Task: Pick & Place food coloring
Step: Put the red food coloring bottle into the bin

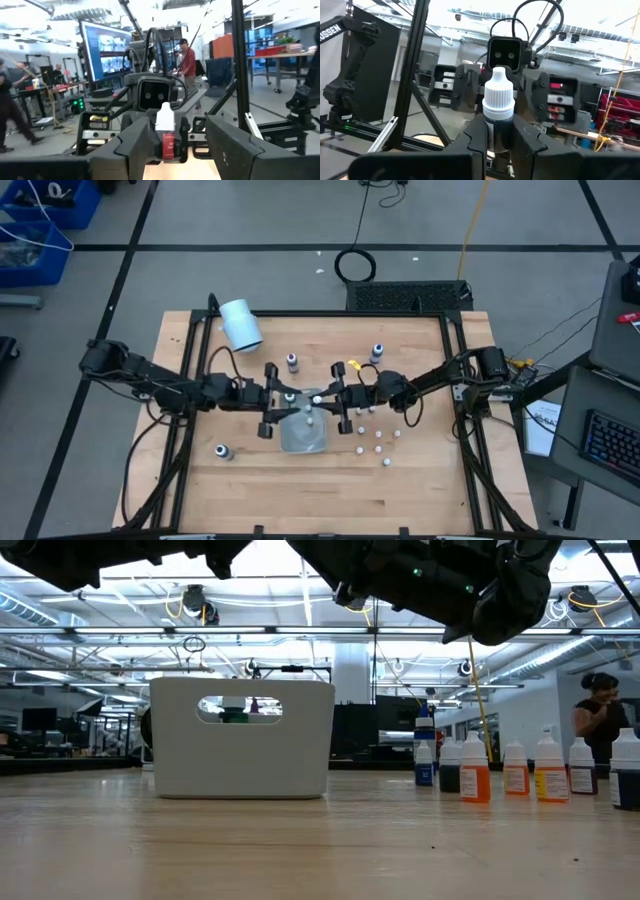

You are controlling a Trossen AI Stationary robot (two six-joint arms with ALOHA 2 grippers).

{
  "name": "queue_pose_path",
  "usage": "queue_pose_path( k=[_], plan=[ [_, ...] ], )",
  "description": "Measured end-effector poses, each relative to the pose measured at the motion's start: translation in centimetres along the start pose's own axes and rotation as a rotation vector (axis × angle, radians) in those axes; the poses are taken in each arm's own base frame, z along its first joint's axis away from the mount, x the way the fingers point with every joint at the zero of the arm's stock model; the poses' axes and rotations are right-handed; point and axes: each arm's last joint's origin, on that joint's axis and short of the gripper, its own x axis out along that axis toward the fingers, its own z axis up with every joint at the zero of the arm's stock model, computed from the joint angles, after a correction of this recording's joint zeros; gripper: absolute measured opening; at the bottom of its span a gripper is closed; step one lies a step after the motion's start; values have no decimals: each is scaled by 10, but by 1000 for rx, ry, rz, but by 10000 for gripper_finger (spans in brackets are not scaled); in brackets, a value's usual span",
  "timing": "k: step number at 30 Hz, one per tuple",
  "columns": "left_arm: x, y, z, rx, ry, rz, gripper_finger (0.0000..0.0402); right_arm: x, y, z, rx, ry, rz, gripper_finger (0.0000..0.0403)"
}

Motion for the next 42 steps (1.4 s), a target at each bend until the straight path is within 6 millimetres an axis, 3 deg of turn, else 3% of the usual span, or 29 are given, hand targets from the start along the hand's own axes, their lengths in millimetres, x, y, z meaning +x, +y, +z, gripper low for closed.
queue_pose_path(
  k=[9,17,35,42],
  plan=[
    [33,-2,-6,24,33,6,186,0,0,-1,2,10,3,39],
    [52,9,-5,-12,139,35,186,0,1,-2,3,21,4,39],
    [51,2,-1,76,164,4,186,0,1,-2,-6,24,7,39],
    [37,2,-1,62,345,-26,186,-2,4,-21,110,217,30,39]
  ],
)
